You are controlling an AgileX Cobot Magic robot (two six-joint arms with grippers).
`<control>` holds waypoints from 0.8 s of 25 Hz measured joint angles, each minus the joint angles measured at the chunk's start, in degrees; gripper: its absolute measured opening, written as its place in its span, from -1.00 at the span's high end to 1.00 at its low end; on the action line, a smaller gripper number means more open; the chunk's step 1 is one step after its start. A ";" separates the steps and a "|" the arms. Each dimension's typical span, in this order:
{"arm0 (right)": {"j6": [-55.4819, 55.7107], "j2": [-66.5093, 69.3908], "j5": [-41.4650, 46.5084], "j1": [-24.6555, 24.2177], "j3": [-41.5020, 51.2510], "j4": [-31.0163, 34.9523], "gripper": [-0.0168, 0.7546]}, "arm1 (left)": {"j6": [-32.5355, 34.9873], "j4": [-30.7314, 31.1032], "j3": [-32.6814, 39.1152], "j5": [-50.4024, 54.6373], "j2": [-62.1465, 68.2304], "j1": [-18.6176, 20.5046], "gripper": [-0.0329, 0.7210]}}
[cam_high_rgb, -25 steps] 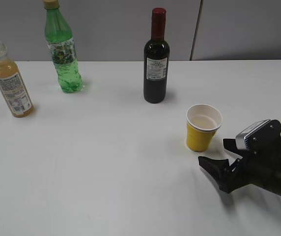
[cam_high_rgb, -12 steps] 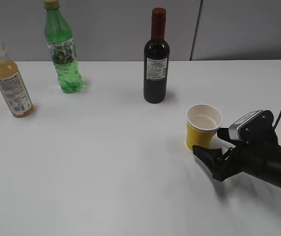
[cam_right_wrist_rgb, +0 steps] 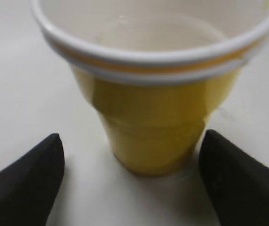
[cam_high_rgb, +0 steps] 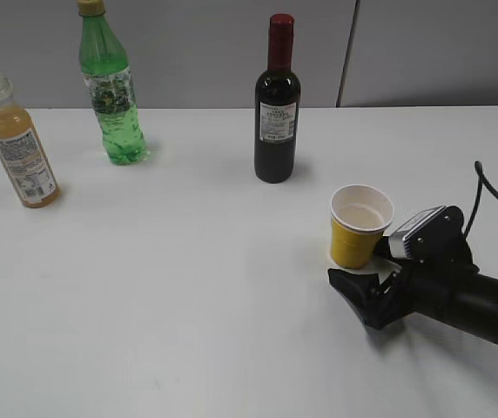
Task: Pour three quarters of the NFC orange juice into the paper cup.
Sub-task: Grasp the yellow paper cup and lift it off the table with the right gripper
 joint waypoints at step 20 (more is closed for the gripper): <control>0.00 6.34 -4.43 2.25 -6.83 4.73 -0.83 | 0.00 0.00 0.00 0.00 0.00 0.00 -0.65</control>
